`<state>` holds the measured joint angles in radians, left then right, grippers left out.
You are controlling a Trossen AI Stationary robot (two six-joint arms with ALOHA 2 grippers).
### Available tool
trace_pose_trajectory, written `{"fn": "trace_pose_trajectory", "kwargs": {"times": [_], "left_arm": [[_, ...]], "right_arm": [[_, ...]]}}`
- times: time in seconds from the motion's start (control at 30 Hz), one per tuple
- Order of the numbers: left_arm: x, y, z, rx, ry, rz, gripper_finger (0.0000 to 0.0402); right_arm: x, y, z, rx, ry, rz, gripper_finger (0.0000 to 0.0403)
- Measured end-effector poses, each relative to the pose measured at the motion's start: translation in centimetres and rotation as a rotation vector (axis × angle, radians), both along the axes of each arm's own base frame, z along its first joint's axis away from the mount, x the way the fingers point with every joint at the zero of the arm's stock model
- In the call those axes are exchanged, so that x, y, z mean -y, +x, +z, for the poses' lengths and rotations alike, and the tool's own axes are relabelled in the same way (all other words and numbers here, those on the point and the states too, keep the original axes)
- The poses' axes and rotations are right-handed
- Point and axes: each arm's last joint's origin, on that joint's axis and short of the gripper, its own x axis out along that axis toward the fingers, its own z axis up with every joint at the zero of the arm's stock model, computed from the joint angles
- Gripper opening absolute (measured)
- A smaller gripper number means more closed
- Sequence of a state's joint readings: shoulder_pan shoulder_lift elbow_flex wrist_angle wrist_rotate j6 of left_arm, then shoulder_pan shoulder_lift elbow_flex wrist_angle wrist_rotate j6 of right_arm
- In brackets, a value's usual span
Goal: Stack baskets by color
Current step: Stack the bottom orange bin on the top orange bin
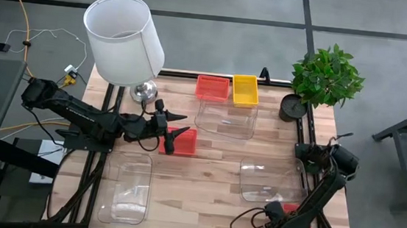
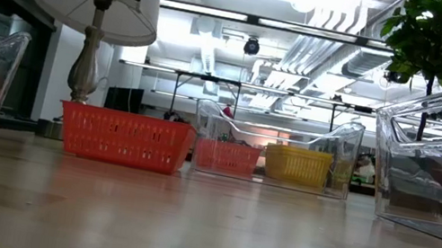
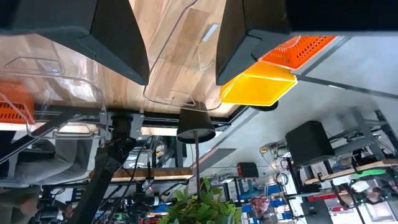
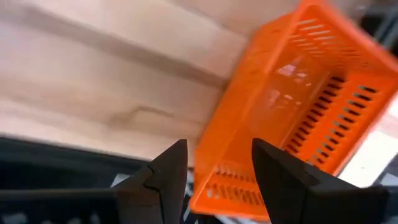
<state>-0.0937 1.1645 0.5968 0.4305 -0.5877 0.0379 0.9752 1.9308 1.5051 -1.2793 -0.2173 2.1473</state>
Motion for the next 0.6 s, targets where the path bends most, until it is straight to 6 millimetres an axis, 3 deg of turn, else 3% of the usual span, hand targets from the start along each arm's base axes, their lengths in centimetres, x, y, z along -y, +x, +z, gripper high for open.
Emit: {"fn": "trace_pose_trajectory", "kwargs": {"times": [0.2, 0.6], "left_arm": [[0.0, 0.0, 0.0, -0.001, 0.000, 0.000, 0.0172], [0.0, 0.0, -0.1, -0.010, 0.001, 0.001, 0.0172]], "right_arm": [[0.5, -0.6, -0.5, -0.028, -0.077, -0.079, 0.0167], [0.8, -1.1, -4.6, -0.005, -0.020, -0.083, 0.0167]]}}
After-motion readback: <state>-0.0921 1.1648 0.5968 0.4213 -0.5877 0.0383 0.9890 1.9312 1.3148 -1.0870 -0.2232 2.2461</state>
